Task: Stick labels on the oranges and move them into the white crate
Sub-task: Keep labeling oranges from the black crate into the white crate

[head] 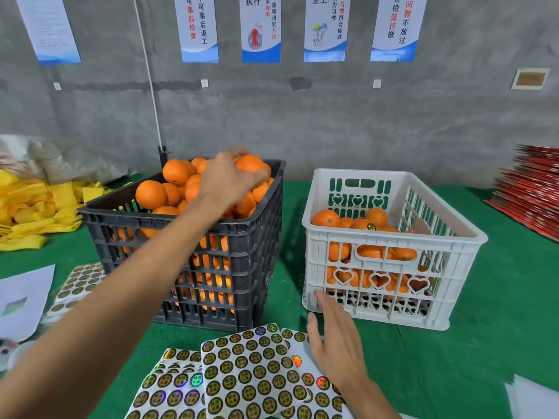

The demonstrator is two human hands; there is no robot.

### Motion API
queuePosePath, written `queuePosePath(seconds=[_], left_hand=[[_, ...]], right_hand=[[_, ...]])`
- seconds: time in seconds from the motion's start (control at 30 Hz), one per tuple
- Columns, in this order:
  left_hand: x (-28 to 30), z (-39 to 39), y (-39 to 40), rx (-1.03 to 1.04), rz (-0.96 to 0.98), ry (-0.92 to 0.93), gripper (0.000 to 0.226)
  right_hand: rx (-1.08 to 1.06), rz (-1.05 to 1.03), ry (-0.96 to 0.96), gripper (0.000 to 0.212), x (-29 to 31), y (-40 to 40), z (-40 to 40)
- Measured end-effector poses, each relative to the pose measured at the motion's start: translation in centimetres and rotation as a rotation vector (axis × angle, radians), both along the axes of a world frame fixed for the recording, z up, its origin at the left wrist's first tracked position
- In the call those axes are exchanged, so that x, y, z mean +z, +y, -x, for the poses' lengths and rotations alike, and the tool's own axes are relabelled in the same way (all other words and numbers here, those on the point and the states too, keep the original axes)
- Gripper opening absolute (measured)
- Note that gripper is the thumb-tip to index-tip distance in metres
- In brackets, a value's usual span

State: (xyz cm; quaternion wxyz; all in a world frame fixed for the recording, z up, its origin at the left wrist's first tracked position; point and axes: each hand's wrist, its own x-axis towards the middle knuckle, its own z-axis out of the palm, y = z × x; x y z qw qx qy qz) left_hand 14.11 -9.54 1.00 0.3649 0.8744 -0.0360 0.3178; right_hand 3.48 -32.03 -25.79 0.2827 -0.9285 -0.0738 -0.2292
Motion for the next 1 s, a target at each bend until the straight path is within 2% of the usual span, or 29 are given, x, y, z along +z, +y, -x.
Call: queuePosePath(seconds=[0.07,0.1,0.17,0.23,0.3,0.37,0.5,0.6,0.7,0.77,0.83,0.87,0.97,1.0], left_hand=[[-1.7,2.9,-1.5,-0.144,0.095,-0.136,0.062],[-2.8,4.3,-2.0,-0.22,0.074,-0.215,0.062],[-5.3,6.5,-2.9,-0.367,-0.075,-0.413,0.065],[-8.8,8.1,-3.7,-0.512,-0.203,-0.508,0.068],[-12.8,9.4,-4.7,-0.635,-0.215,-0.395,0.069],[-16.9,10.4,-5.7,-0.709,-0.1,-0.126,0.068],[-23.1,11.0,-5.9,-0.564,0.259,0.336,0.059],[-25.6,10.6,-4.9,-0.502,0.371,0.503,0.06],[-26.0,10.3,-4.0,-0.49,0.456,0.553,0.058],[-26.1,10.2,-3.6,-0.497,0.473,0.578,0.056],[-26.4,10.2,-3.4,-0.492,0.444,0.574,0.059],[-26.6,10.2,-3.4,-0.482,0.424,0.562,0.06],[-26.9,10.3,-3.5,-0.488,0.443,0.524,0.056],[-27.0,10.4,-3.5,-0.486,0.453,0.519,0.055]], right_hand=[[0.001,-0.002,-0.002,0.051,0.0,0.0,0.2],[0.006,-0.005,-0.004,0.05,0.0,0.0,0.3],[0.015,-0.018,-0.015,0.048,0.0,0.0,0.4],[0.031,-0.033,-0.012,0.045,0.2,0.0,0.5],[0.066,-0.056,0.013,0.033,0.3,0.0,0.8],[0.09,-0.105,0.048,0.019,0.4,-0.2,0.9],[0.12,-0.244,0.06,0.048,0.3,-1.0,0.7],[0.094,-0.349,0.061,0.054,0.0,-1.3,0.3],[0.048,-0.422,0.109,0.045,-0.3,-1.4,0.0],[0.081,-0.347,0.189,0.036,-0.2,-1.7,-0.3],[0.206,-0.185,0.264,0.026,0.0,-2.2,-0.3],[0.261,-0.082,0.292,0.029,0.1,-2.5,-0.3],[0.292,0.241,0.31,0.072,0.1,-3.4,0.1],[0.296,0.304,0.296,0.077,0.1,-3.5,0.3]])
